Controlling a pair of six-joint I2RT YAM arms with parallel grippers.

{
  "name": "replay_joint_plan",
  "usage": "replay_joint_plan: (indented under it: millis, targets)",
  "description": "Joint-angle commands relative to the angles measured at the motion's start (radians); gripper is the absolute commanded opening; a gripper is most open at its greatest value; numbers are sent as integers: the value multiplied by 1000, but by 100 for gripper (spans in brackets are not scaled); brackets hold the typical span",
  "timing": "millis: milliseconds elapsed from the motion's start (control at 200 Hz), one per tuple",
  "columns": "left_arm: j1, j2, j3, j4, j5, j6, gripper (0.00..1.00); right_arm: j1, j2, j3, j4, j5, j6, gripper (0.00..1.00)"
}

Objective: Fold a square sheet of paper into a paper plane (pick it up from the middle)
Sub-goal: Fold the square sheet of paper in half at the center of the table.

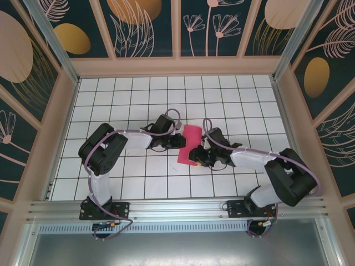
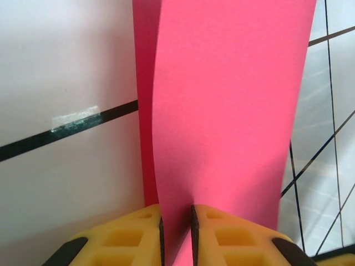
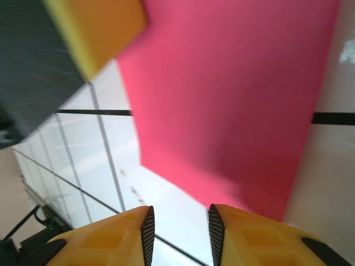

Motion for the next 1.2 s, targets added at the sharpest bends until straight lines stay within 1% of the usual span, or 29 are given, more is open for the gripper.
replay_joint_plan:
  millis: [0,80,165,360,380,480,620,726,826,951,1061,1196]
  targets:
    - [-1,25,8,-17,-7,32,24,-26,-77,39,-40,31,-26,37]
    - [0,26,9,-17,-6,36,24,-51,-88,46,-47,44,-38,37]
    - [-1,35,16,-31,-5,43,25,-77,-69,53,-37,51,-52,35]
    - [0,48,31,-63,-15,51,25,-91,17,94,18,48,-92,28]
    - [0,48,33,-68,-20,53,25,-119,28,98,26,44,-98,28]
    - [0,60,44,-84,-12,58,25,-139,87,120,39,22,-128,26]
    - [-1,65,52,-103,-24,64,26,-158,136,117,44,40,-157,25]
    - [-1,71,51,-104,-21,60,26,-173,171,97,71,16,-165,25]
    - [-1,83,63,-122,-22,62,26,-174,204,97,19,66,-178,26]
    - [0,91,73,-137,-23,66,26,-174,231,98,4,73,-181,27]
    - [0,102,90,-156,-23,68,26,-173,226,127,-26,77,-182,27]
    - [-1,100,98,-179,-37,76,26,-174,149,175,-57,55,-186,29]
